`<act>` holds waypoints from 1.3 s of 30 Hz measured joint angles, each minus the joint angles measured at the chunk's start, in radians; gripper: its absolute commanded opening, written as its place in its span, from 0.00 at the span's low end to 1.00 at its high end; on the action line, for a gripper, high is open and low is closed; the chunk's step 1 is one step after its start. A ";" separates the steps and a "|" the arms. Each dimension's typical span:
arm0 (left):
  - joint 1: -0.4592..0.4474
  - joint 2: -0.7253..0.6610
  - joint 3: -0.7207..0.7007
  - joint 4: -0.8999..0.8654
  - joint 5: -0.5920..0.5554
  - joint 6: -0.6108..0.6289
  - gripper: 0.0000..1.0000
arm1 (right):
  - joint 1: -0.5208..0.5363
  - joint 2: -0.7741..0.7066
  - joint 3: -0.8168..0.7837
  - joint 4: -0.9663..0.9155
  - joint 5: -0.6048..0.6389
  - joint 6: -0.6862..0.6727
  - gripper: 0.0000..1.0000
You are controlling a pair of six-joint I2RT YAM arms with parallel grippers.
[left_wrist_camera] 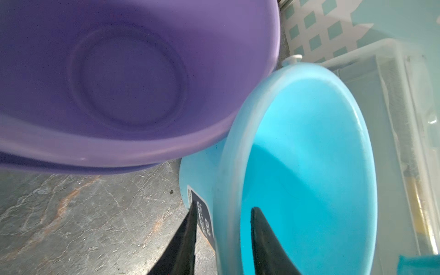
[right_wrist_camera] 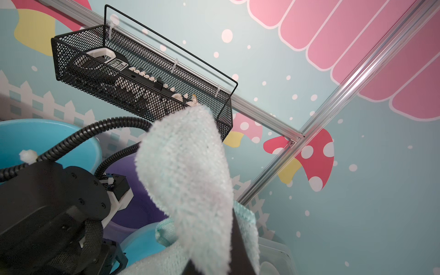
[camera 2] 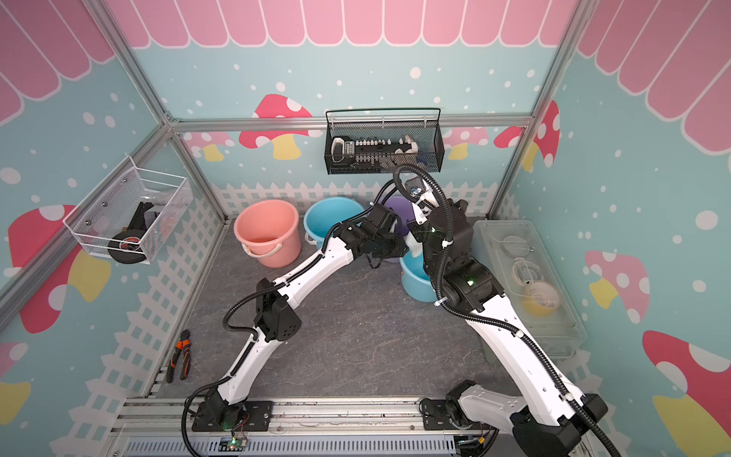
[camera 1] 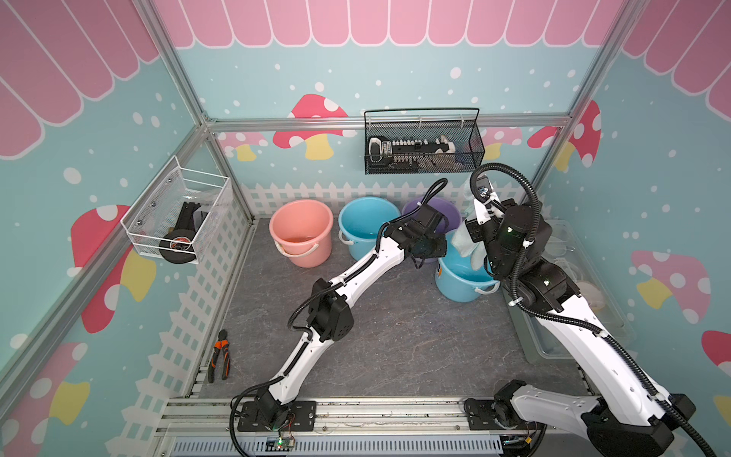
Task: Wipe the inside of the bucket with a cloth
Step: Place the bucket at the center of the board.
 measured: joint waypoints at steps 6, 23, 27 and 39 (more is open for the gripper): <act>0.000 -0.013 -0.002 0.002 0.005 -0.001 0.42 | 0.000 -0.004 0.002 0.000 0.000 0.000 0.00; 0.123 -0.148 -0.060 0.026 -0.085 -0.125 0.57 | 0.000 -0.008 0.002 -0.001 0.007 0.005 0.00; 0.136 -0.116 -0.061 0.032 -0.090 -0.162 0.58 | 0.000 -0.008 0.002 -0.003 0.006 0.008 0.00; 0.162 -0.048 -0.061 0.055 -0.132 -0.246 0.57 | 0.000 -0.008 0.002 -0.008 0.004 0.008 0.00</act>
